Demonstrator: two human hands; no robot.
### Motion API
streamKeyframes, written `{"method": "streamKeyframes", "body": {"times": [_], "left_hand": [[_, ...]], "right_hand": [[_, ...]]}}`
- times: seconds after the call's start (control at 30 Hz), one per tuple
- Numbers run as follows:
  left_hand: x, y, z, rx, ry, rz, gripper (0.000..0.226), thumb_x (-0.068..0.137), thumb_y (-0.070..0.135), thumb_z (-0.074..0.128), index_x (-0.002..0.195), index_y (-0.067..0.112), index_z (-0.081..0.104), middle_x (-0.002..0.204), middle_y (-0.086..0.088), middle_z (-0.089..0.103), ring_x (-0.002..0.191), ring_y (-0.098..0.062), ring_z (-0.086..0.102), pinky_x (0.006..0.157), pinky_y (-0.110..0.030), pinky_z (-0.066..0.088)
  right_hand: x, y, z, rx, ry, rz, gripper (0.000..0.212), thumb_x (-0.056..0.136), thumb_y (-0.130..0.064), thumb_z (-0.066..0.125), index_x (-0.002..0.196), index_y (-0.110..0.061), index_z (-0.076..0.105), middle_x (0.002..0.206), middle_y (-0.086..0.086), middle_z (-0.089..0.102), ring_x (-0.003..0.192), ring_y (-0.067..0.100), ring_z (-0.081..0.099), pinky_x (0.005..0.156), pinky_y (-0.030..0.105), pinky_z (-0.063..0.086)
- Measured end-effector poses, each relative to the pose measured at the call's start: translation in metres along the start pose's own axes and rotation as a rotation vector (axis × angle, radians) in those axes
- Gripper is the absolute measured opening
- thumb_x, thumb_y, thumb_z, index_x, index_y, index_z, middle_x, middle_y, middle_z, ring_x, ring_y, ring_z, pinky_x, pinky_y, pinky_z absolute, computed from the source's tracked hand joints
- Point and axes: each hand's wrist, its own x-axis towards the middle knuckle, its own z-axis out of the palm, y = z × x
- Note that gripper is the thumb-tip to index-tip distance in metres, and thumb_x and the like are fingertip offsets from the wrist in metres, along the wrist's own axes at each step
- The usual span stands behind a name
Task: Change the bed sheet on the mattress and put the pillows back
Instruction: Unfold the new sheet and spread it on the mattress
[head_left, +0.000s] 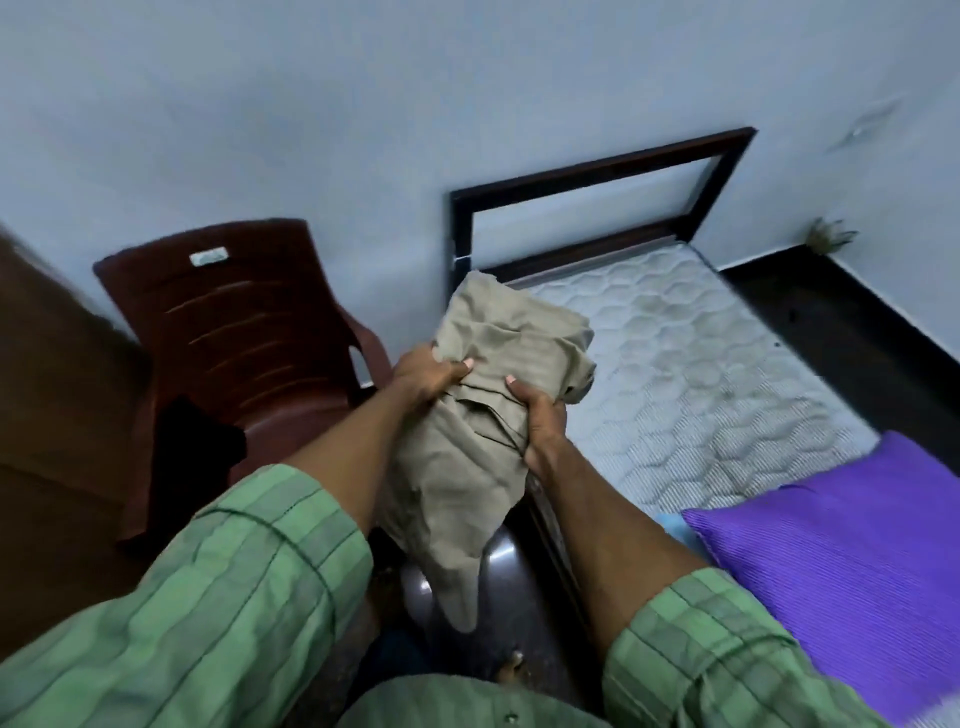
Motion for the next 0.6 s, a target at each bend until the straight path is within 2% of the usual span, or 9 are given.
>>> {"method": "streamKeyframes", "body": {"times": [0.1,0.2,0.3,0.4,0.43,0.53,0.6], "left_hand": [[0.006,0.039,0.036,0.108,0.009,0.102,0.079,0.068,0.069,0.071,0.135,0.03,0.059,0.131,-0.002,0.068,0.119,-0.029,0.064,0.101,-0.044,0.052],[0.028,0.067,0.072,0.196,0.02,0.153,0.091,0.06,0.076,0.067,0.135,0.026,0.058,0.128,-0.007,0.064,0.117,-0.031,0.063,0.098,-0.044,0.054],[0.033,0.104,0.1,0.31,0.093,0.253,0.078,0.071,0.067,0.071,0.132,0.018,0.061,0.126,-0.012,0.06,0.118,-0.033,0.059,0.099,-0.042,0.052],[0.041,0.137,0.125,0.348,0.12,0.362,0.065,0.082,0.058,0.069,0.131,0.017,0.055,0.127,-0.012,0.065,0.119,-0.036,0.06,0.099,-0.045,0.05],[0.047,0.149,0.133,0.345,0.105,0.384,0.061,0.085,0.054,0.069,0.132,0.018,0.053,0.126,-0.013,0.066,0.119,-0.037,0.06,0.098,-0.046,0.05],[0.079,0.18,0.154,0.357,0.076,0.45,0.06,0.087,0.052,0.067,0.136,0.023,0.047,0.124,-0.014,0.068,0.115,-0.039,0.063,0.095,-0.048,0.052],[0.106,0.201,0.163,0.374,0.047,0.497,0.059,0.086,0.053,0.065,0.135,0.028,0.044,0.123,-0.013,0.069,0.113,-0.039,0.064,0.094,-0.049,0.053]], "right_hand": [[0.002,-0.031,-0.029,0.035,0.085,-0.037,0.065,0.059,-0.009,0.094,0.117,-0.003,0.063,0.103,0.011,0.078,0.088,0.028,0.077,0.074,0.046,0.065],[0.013,-0.058,-0.054,0.111,0.143,-0.092,0.067,0.056,-0.006,0.094,0.115,-0.003,0.062,0.103,0.011,0.077,0.089,0.029,0.077,0.08,0.054,0.063],[0.033,-0.082,-0.073,0.131,0.221,-0.161,0.079,0.051,-0.01,0.096,0.121,-0.006,0.058,0.106,0.009,0.076,0.09,0.027,0.076,0.082,0.05,0.064],[0.057,-0.107,-0.089,0.095,0.316,-0.212,0.09,0.042,-0.022,0.099,0.121,-0.011,0.055,0.106,0.005,0.074,0.09,0.022,0.075,0.085,0.043,0.063],[0.071,-0.115,-0.096,0.064,0.334,-0.242,0.089,0.042,-0.025,0.099,0.118,-0.011,0.056,0.104,0.003,0.074,0.089,0.021,0.075,0.085,0.04,0.063],[0.113,-0.139,-0.114,-0.12,0.423,-0.145,0.088,0.032,-0.042,0.1,0.107,-0.01,0.066,0.095,0.002,0.077,0.078,0.018,0.075,0.073,0.039,0.065],[0.158,-0.15,-0.132,-0.266,0.414,-0.05,0.082,0.038,-0.048,0.098,0.103,-0.007,0.068,0.084,0.004,0.075,0.07,0.021,0.073,0.064,0.04,0.064]]}}
